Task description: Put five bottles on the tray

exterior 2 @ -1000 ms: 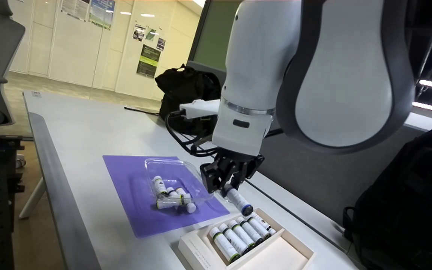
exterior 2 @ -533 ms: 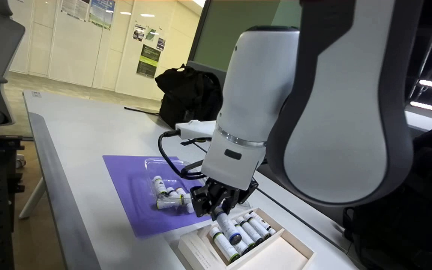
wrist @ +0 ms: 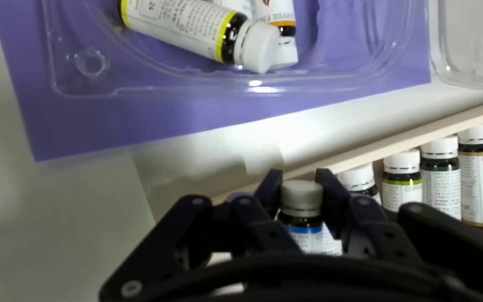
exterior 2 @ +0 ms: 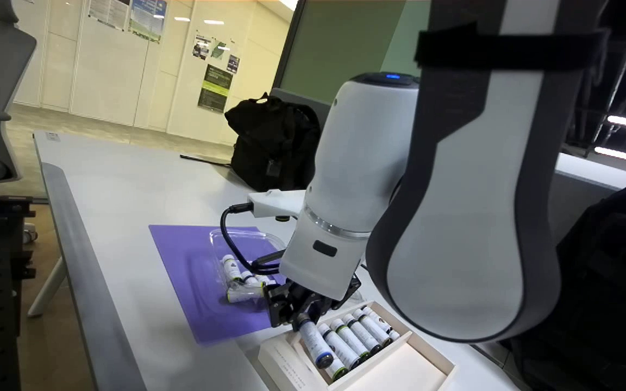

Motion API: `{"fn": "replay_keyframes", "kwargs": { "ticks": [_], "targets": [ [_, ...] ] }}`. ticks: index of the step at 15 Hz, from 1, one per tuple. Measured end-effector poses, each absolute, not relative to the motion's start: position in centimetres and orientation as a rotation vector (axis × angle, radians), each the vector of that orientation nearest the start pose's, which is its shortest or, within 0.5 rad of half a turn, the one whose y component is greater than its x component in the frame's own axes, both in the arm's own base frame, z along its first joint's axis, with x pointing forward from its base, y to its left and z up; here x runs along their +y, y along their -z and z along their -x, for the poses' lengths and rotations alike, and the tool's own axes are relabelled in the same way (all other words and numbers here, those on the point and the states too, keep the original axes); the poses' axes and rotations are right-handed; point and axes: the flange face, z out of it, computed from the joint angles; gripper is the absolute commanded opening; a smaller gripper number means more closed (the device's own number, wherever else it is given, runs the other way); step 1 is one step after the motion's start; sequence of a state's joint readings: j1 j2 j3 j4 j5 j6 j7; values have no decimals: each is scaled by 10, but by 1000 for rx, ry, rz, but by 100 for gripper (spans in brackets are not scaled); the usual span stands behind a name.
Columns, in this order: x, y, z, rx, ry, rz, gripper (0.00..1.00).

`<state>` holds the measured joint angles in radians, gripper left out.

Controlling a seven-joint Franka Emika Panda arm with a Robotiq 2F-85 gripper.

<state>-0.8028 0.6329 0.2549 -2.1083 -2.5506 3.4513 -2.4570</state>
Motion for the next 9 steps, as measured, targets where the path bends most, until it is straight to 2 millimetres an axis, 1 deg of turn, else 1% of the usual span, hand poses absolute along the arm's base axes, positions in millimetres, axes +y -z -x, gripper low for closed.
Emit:
{"fn": "replay_keyframes", "kwargs": {
  "ticks": [9],
  "targets": [
    [-161,-125,-405,2158,58,1717,7]
  ]
}}
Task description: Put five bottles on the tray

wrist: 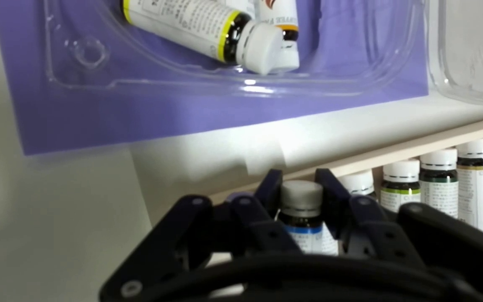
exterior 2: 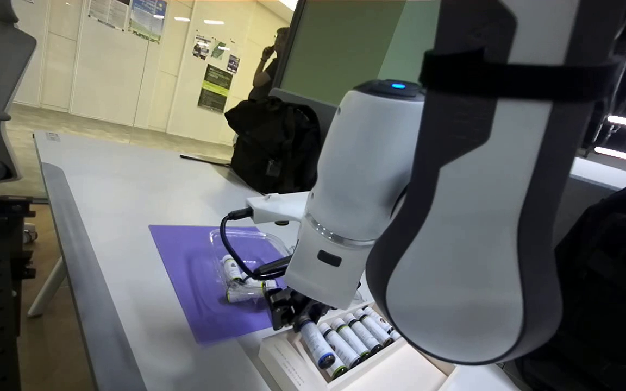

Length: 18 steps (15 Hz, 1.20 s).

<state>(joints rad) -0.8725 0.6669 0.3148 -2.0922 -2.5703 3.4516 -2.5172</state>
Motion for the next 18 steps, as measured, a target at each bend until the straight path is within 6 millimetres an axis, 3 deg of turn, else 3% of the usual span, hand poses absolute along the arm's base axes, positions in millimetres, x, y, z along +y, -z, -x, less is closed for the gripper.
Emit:
{"fn": "replay_keyframes", "kwargs": {
  "ticks": [15,16,18],
  "targets": [
    [-178,-122,-395,2118,75,1759,7],
    [-179,-121,-394,2120,76,1759,53],
    [-180,-121,-393,2122,76,1756,60]
  ]
}}
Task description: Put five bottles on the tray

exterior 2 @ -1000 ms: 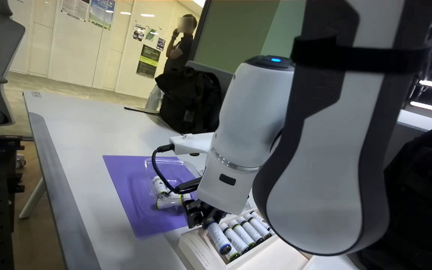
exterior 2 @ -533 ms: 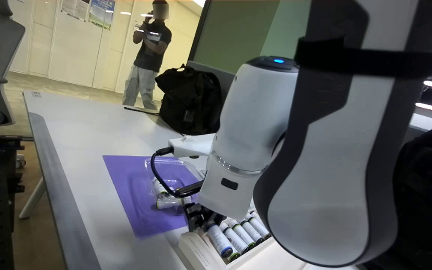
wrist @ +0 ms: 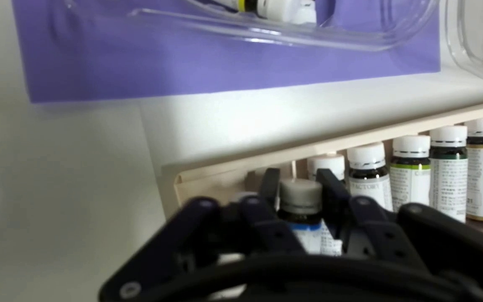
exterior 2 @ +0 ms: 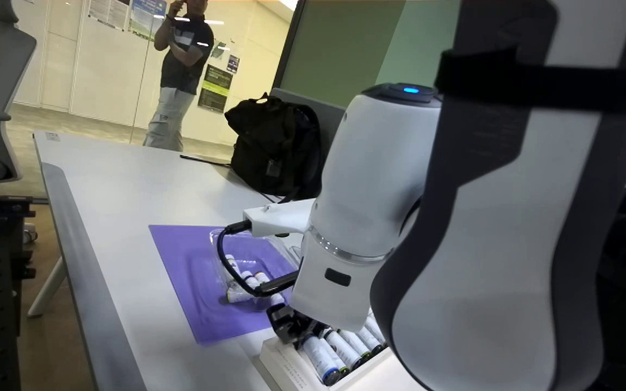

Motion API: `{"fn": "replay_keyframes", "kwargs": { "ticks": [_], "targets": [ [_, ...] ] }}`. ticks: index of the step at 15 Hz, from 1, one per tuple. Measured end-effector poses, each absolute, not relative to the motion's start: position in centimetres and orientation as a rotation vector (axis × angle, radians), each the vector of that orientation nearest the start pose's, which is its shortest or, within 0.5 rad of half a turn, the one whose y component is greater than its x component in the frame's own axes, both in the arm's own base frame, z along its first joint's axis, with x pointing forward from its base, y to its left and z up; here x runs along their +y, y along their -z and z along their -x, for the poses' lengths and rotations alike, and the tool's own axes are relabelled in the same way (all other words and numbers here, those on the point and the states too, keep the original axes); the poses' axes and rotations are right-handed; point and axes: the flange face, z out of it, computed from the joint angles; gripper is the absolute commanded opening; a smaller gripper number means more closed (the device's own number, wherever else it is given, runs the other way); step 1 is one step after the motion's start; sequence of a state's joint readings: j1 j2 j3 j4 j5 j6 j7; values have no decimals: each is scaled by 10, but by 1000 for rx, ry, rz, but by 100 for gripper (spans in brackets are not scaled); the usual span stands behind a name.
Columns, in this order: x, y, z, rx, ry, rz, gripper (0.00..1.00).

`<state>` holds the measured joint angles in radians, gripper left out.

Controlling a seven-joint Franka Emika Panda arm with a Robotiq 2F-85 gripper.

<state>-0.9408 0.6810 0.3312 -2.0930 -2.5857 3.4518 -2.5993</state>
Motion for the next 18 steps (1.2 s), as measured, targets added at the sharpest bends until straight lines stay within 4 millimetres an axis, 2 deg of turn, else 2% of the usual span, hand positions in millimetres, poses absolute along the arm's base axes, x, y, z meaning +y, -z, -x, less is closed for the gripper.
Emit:
{"fn": "replay_keyframes", "kwargs": {
  "ticks": [4,6,10,16,18],
  "targets": [
    [-181,-121,-394,2123,80,1753,88],
    [-181,-122,-394,2120,80,1753,98],
    [-179,-132,-397,2106,93,1742,100],
    [-183,-179,-388,2108,176,1697,100],
    [-183,-187,-383,2115,194,1701,100]
  ]
}}
